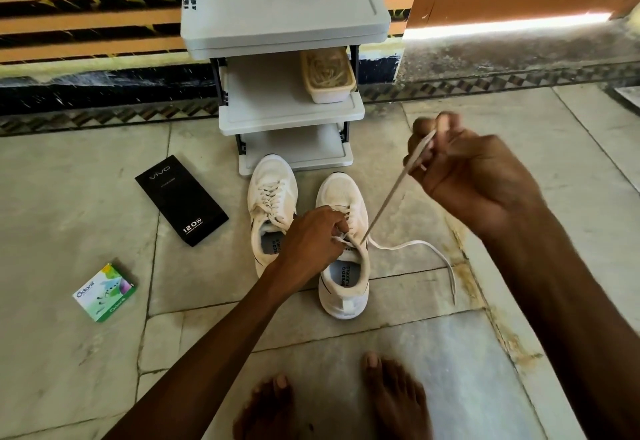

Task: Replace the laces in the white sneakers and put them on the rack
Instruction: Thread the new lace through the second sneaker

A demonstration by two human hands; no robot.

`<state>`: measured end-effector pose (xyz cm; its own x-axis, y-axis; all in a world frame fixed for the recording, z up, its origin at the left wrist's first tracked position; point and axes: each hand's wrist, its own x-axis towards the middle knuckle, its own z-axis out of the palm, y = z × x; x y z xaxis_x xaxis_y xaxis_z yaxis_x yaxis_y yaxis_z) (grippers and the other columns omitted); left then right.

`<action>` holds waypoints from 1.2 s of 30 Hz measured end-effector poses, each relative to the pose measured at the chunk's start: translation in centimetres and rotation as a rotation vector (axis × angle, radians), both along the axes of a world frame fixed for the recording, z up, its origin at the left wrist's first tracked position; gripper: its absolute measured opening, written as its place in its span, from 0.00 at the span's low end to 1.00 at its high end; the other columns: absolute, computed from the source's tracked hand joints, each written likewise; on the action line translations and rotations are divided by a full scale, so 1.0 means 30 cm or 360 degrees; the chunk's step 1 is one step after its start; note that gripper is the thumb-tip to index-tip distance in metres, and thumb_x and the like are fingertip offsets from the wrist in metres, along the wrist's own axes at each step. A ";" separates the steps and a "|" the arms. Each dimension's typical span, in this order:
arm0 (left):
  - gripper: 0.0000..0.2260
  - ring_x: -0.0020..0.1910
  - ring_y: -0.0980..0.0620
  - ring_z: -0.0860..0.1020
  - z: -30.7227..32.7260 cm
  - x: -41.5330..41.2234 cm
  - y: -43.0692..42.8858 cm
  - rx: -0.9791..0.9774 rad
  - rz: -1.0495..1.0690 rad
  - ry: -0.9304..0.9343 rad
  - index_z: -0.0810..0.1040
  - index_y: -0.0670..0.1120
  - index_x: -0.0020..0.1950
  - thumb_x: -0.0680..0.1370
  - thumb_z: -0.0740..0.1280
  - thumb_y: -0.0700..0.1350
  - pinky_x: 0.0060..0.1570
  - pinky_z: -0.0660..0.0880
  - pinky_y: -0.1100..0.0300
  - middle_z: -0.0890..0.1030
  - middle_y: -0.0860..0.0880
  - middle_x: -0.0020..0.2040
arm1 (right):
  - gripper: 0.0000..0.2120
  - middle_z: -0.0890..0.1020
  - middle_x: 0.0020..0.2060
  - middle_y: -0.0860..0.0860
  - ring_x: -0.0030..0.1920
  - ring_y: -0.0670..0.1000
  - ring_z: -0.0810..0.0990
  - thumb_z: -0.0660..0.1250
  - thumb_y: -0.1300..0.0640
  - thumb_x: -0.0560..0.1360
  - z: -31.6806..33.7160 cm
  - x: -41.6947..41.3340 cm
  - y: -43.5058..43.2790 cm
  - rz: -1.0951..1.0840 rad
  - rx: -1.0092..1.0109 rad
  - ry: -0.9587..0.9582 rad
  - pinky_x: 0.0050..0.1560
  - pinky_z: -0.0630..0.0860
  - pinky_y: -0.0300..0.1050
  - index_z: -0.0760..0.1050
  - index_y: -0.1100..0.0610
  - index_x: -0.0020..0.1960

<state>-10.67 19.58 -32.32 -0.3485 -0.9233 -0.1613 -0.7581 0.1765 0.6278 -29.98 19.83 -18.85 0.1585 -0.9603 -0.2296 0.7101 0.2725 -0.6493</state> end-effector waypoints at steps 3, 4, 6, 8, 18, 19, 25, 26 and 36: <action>0.09 0.52 0.51 0.77 0.012 -0.006 -0.002 -0.0092 -0.0005 -0.0120 0.83 0.51 0.50 0.70 0.75 0.45 0.50 0.73 0.57 0.81 0.53 0.52 | 0.08 0.75 0.38 0.48 0.37 0.46 0.70 0.59 0.66 0.73 -0.004 0.004 0.001 0.0049 -0.0075 -0.0117 0.51 0.76 0.46 0.67 0.53 0.43; 0.09 0.55 0.50 0.74 0.013 -0.008 0.000 -0.0139 -0.0019 -0.0175 0.83 0.51 0.50 0.71 0.74 0.45 0.52 0.71 0.56 0.80 0.53 0.53 | 0.07 0.74 0.38 0.49 0.35 0.46 0.71 0.58 0.66 0.74 -0.028 0.020 0.004 0.0097 -0.0003 -0.0195 0.47 0.78 0.44 0.67 0.54 0.44; 0.08 0.58 0.50 0.70 0.014 -0.012 0.004 -0.0201 -0.0040 -0.0238 0.82 0.52 0.50 0.71 0.72 0.45 0.54 0.67 0.54 0.77 0.52 0.55 | 0.09 0.73 0.37 0.50 0.29 0.44 0.67 0.57 0.68 0.74 -0.107 0.047 0.002 0.0193 0.0294 0.0027 0.27 0.71 0.35 0.68 0.55 0.46; 0.09 0.58 0.50 0.71 0.013 -0.013 0.007 -0.0206 -0.0054 -0.0240 0.81 0.52 0.50 0.71 0.72 0.45 0.55 0.66 0.54 0.76 0.52 0.57 | 0.10 0.75 0.36 0.51 0.25 0.44 0.64 0.56 0.67 0.77 -0.203 0.060 0.013 0.0264 0.0513 0.0926 0.21 0.59 0.35 0.74 0.57 0.49; 0.08 0.50 0.51 0.78 0.012 -0.006 0.012 -0.0188 -0.0050 -0.0146 0.80 0.50 0.51 0.73 0.72 0.44 0.51 0.70 0.58 0.79 0.52 0.52 | 0.15 0.84 0.40 0.56 0.43 0.51 0.79 0.63 0.52 0.81 -0.374 0.062 0.064 0.1035 -0.0142 0.2660 0.47 0.72 0.45 0.82 0.57 0.41; 0.07 0.50 0.51 0.78 0.011 -0.007 0.010 -0.0198 -0.0043 -0.0147 0.80 0.50 0.51 0.73 0.72 0.44 0.50 0.71 0.58 0.80 0.52 0.51 | 0.14 0.84 0.40 0.57 0.41 0.49 0.78 0.64 0.53 0.80 -0.361 0.050 0.057 0.1010 -0.0191 0.2510 0.46 0.72 0.44 0.83 0.58 0.42; 0.07 0.49 0.49 0.78 -0.007 0.001 0.007 -0.0196 0.0047 -0.0143 0.78 0.49 0.51 0.74 0.70 0.45 0.49 0.71 0.58 0.80 0.51 0.52 | 0.12 0.80 0.35 0.53 0.36 0.48 0.74 0.63 0.55 0.77 -0.208 0.006 0.023 0.0639 -0.0516 0.1547 0.39 0.69 0.41 0.79 0.59 0.39; 0.06 0.49 0.48 0.78 -0.003 0.006 0.006 -0.0192 0.0082 -0.0118 0.77 0.49 0.51 0.75 0.70 0.45 0.50 0.72 0.56 0.80 0.51 0.51 | 0.12 0.80 0.35 0.51 0.36 0.48 0.73 0.63 0.55 0.78 -0.199 0.016 0.023 0.0605 -0.0539 0.1492 0.38 0.68 0.41 0.79 0.59 0.39; 0.09 0.48 0.51 0.77 -0.010 -0.014 0.052 -0.0171 0.0147 -0.0087 0.76 0.49 0.52 0.74 0.70 0.47 0.41 0.74 0.57 0.78 0.52 0.52 | 0.16 0.76 0.29 0.49 0.37 0.56 0.71 0.60 0.54 0.82 -0.247 0.046 0.034 0.0594 -0.0210 0.1225 0.64 0.64 0.75 0.78 0.60 0.39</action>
